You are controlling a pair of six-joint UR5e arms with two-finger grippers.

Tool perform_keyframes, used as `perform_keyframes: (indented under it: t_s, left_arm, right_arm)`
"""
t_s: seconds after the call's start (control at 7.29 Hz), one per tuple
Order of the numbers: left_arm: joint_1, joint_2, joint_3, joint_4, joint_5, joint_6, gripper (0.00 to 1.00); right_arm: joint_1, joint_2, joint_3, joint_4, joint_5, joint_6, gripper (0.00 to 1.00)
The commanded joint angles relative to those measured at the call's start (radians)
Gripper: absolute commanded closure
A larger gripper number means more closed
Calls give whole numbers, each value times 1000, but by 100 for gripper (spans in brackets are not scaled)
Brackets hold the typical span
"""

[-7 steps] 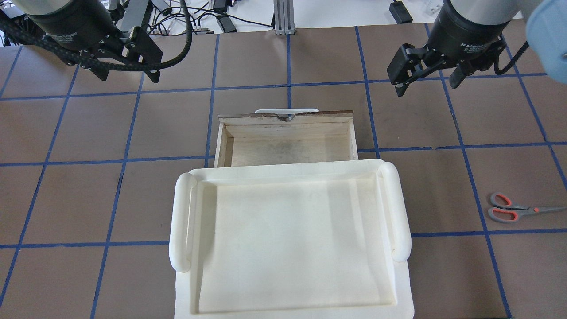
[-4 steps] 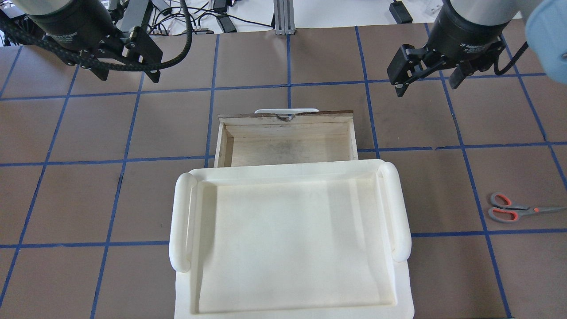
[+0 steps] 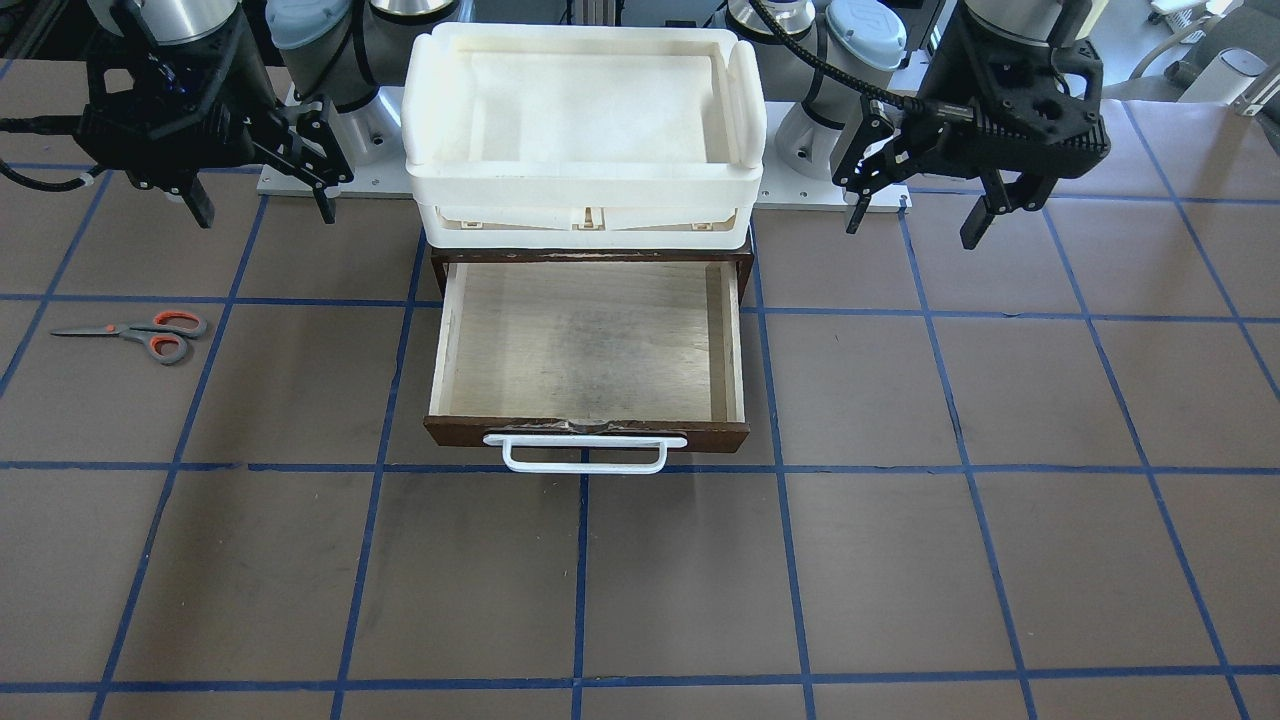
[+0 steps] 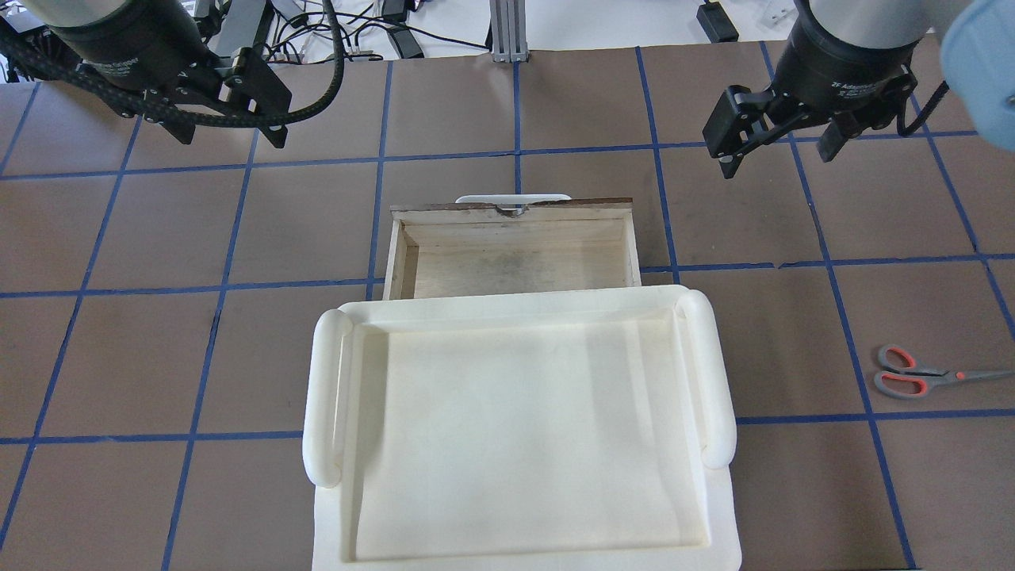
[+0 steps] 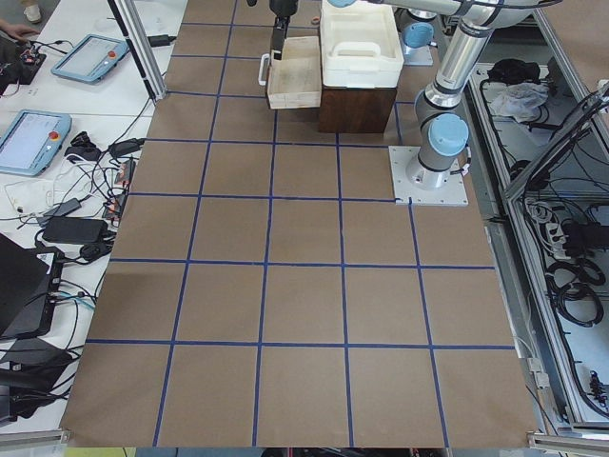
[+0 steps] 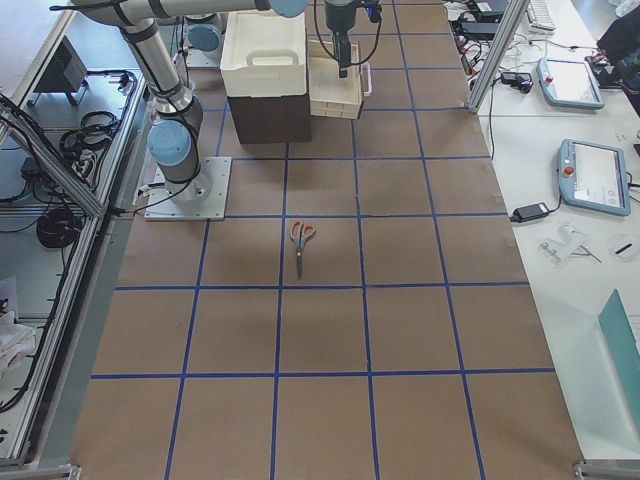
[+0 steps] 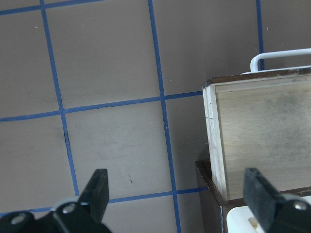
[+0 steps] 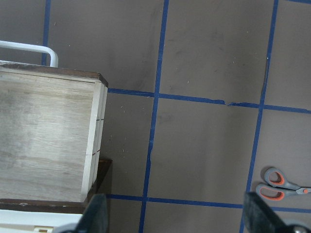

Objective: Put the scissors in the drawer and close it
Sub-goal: 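Move the right gripper outward toward the grey-and-orange scissors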

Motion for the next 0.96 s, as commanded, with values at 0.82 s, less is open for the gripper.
perform_keyframes:
  t_s: [0.82]
  left_arm:
    - [2,0,0,0,2,9,0]
  right_arm:
    - [-153,-3,8,12,-3,-419,0]
